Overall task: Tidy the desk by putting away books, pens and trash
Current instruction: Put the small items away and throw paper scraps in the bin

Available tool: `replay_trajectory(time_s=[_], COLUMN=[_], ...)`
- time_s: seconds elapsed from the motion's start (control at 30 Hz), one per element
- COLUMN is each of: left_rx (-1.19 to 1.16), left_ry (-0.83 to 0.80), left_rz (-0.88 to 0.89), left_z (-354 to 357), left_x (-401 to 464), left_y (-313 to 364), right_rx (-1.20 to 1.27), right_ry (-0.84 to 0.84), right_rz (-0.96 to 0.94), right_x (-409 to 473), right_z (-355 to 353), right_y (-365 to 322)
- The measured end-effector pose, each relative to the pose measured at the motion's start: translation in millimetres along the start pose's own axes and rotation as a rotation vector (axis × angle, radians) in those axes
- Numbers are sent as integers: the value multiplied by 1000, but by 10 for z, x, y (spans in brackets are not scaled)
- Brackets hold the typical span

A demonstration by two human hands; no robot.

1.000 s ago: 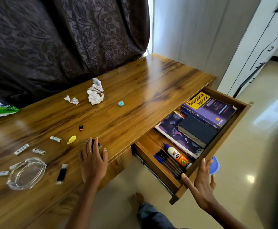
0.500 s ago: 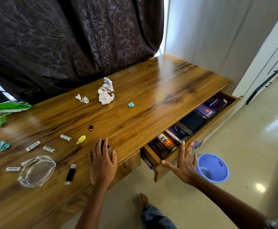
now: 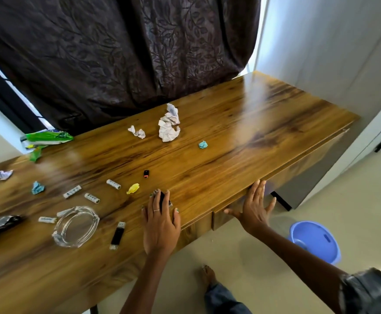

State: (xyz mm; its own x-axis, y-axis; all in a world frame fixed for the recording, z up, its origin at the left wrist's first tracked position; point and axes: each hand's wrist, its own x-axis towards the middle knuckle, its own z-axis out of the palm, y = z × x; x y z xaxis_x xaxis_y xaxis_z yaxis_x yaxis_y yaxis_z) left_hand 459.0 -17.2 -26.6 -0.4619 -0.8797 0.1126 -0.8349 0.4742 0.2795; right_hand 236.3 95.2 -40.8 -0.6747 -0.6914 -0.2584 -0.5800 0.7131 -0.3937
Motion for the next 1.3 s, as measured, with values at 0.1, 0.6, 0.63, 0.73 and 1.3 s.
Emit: replay_trajectory(time_s=[0.1, 0.6, 0.63, 0.73, 1.3], left_rx=[13, -72, -101, -240, -413], left_ry=[0, 63, 82, 175, 347], left_rz=[-2, -76, -87, -164, -367], left_z=[8, -12, -25, -57, -190], left_x=[-3, -21, -25, -29, -4], left_y=[4, 9, 9, 33, -60], right_rx=[1, 121, 102, 96, 223], right_ry=[1, 170, 154, 56, -175], right_rz=[23, -313, -368, -533, -699], right_x=[96, -201, -181, -57, 307], right_z=[21, 8, 40, 106, 286], right_y=[-19, -1054, -1170, -1409, -1919])
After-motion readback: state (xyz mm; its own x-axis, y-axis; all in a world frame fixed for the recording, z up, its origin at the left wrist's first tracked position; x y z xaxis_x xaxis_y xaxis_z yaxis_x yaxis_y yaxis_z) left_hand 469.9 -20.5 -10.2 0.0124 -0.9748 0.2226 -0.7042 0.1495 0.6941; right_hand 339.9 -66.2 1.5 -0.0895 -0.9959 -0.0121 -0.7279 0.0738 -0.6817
